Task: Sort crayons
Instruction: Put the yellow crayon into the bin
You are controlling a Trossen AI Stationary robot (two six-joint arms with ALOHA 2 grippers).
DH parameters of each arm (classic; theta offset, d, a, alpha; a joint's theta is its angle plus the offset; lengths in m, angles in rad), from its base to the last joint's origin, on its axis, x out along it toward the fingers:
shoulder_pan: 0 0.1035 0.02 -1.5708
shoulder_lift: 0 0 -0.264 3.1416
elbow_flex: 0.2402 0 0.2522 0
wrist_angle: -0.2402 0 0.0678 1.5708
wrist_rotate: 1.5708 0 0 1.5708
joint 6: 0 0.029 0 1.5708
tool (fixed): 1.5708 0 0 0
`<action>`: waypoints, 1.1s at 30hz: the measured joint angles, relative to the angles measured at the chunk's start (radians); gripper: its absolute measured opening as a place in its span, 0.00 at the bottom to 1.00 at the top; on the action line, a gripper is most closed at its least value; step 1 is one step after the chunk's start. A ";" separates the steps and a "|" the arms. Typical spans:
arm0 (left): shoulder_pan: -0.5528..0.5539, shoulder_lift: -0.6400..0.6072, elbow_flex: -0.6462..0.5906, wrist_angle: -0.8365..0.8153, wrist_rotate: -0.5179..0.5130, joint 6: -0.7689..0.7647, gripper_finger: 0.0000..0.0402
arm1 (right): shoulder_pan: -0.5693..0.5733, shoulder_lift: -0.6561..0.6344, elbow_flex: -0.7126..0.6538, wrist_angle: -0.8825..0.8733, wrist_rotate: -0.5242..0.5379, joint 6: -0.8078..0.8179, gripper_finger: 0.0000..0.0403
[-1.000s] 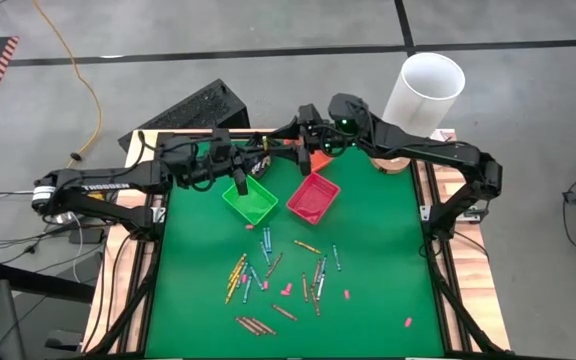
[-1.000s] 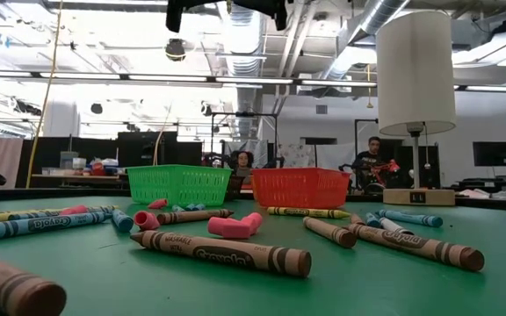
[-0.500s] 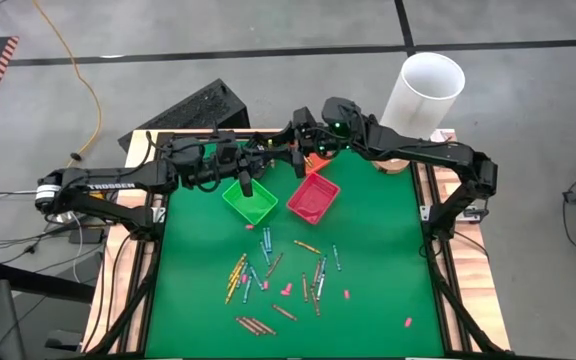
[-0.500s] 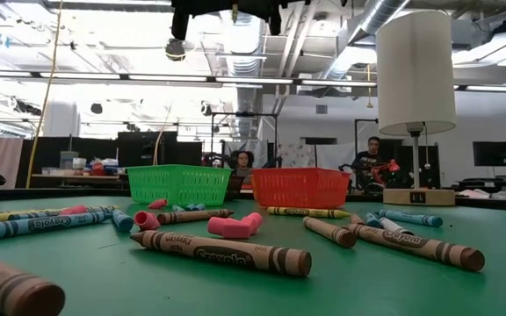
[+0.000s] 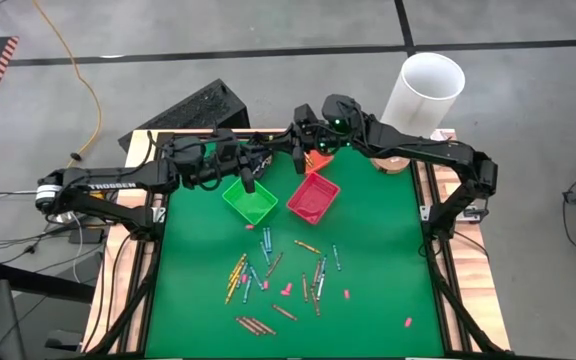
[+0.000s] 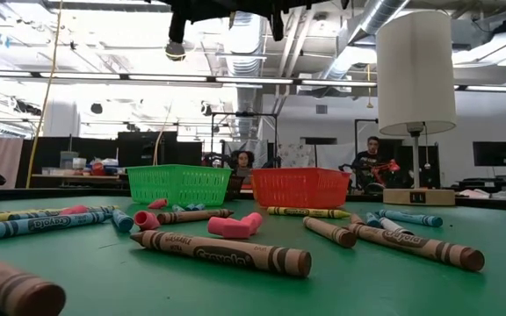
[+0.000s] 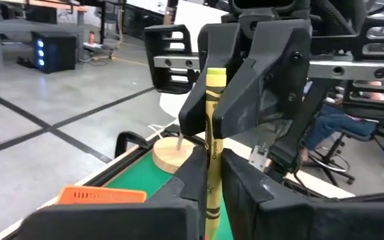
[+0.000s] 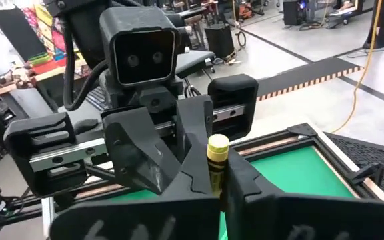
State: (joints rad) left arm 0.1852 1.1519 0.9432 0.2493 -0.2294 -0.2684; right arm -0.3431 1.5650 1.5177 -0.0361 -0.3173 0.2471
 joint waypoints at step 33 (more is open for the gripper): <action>0.000 -0.002 0.001 -0.477 -0.089 -0.234 0.41 | -0.215 0.392 -0.002 -0.510 0.316 0.070 0.06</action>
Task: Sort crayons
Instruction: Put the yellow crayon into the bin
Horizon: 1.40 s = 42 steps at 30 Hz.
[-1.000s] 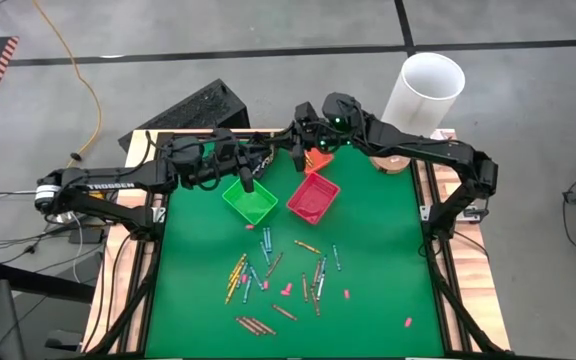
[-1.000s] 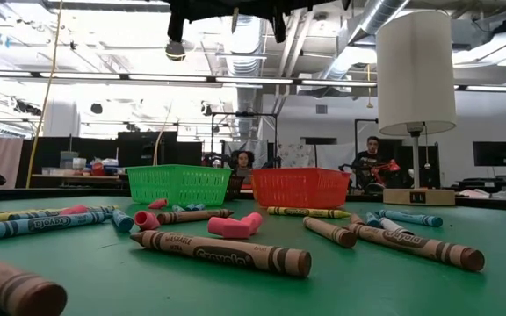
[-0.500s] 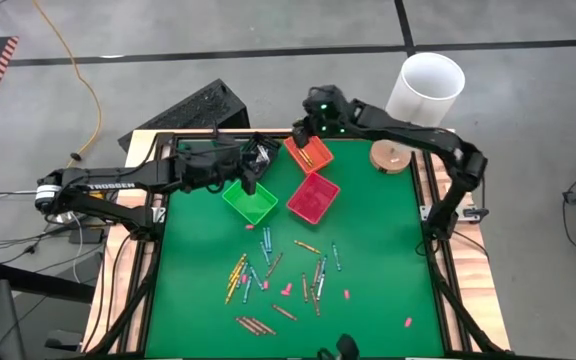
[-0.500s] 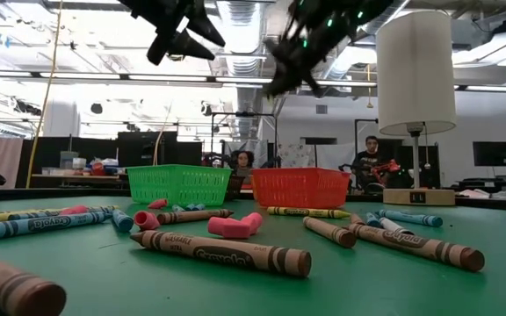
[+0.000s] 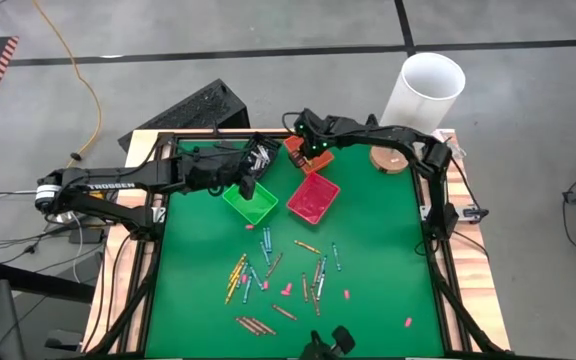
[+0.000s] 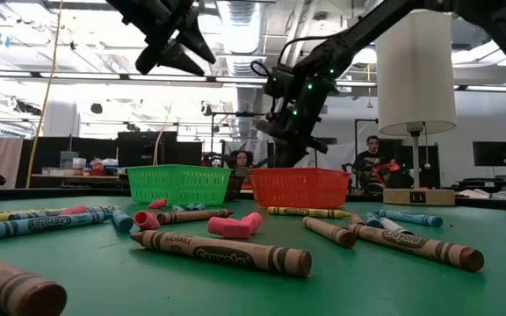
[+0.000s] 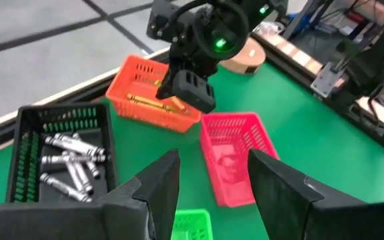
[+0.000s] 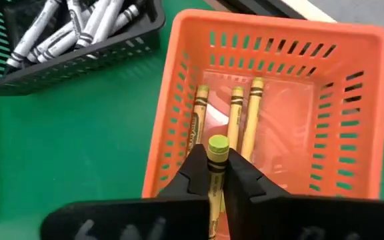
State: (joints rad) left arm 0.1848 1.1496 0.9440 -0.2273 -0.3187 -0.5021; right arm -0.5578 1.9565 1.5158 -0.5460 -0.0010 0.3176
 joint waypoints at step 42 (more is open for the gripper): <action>-0.523 0.434 -0.001 -0.368 0.184 -0.805 0.41 | -0.053 -0.160 0.175 -0.024 -0.001 -0.196 0.45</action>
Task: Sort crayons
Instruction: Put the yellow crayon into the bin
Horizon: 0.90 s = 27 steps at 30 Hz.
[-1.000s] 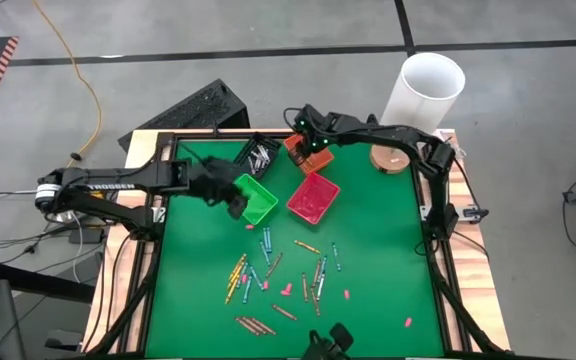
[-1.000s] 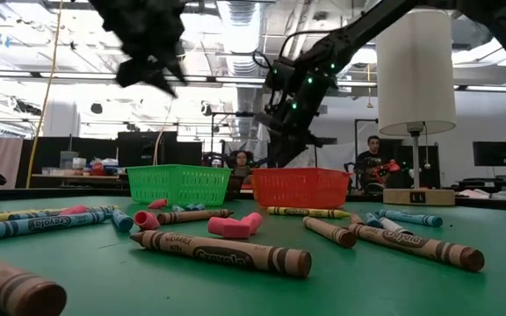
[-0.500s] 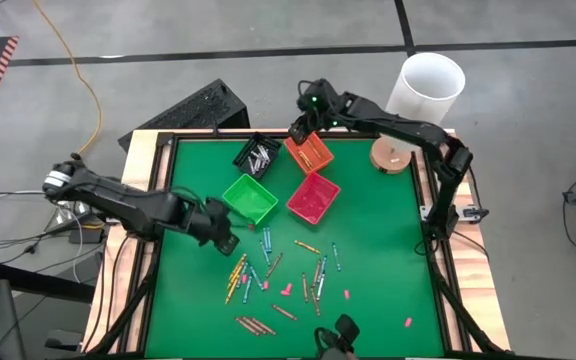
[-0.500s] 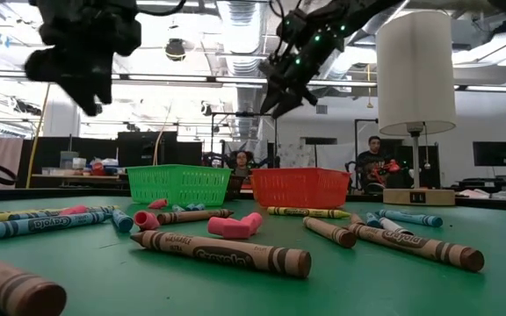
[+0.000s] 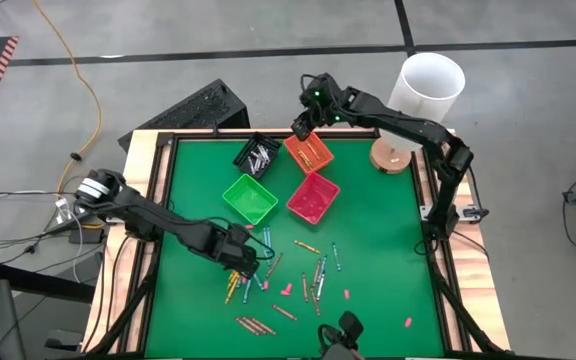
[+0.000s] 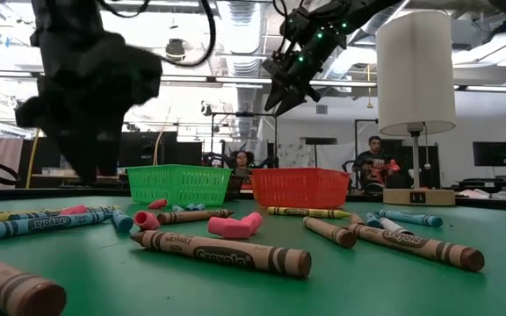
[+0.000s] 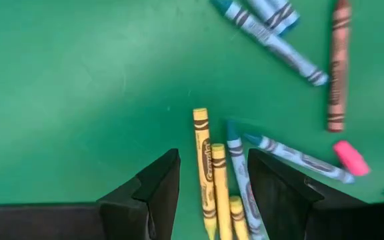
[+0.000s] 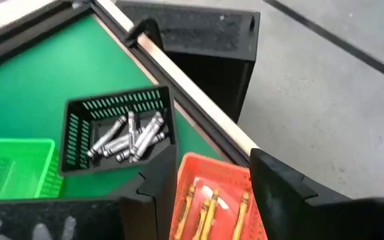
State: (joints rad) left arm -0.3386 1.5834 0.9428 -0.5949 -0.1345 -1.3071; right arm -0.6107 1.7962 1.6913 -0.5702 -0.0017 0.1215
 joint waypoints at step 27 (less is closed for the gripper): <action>0.001 0.088 0.000 -0.074 0.035 0.046 0.33 | 0.011 0.000 0.000 -0.047 -0.050 -0.026 0.45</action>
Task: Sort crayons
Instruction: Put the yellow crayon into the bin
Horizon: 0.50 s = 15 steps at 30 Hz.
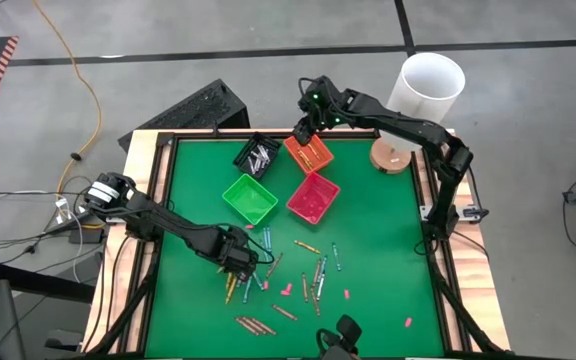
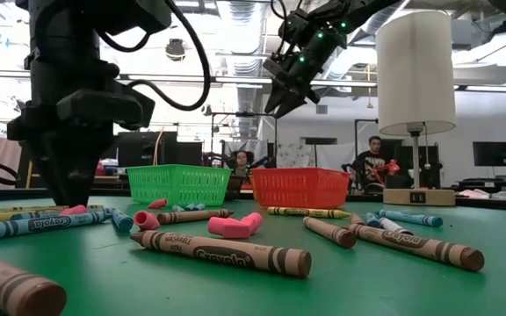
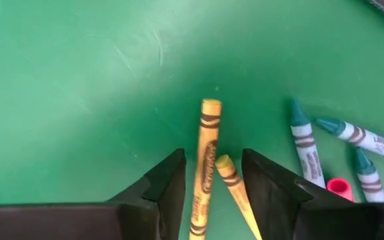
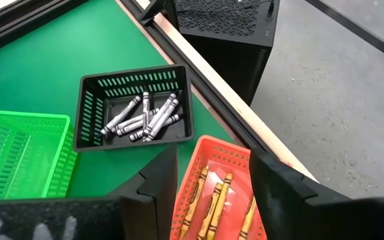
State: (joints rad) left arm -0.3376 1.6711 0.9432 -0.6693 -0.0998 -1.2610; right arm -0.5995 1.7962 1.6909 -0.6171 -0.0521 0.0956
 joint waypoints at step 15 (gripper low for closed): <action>0.034 0.000 0.000 0.013 -0.049 0.021 0.25 | 0.000 0.000 0.000 -0.019 -0.002 -0.029 0.45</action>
State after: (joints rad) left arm -0.3038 1.6711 0.9432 -0.6563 -0.1492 -1.2400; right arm -0.5995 1.7962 1.6905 -0.6357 -0.0544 0.0670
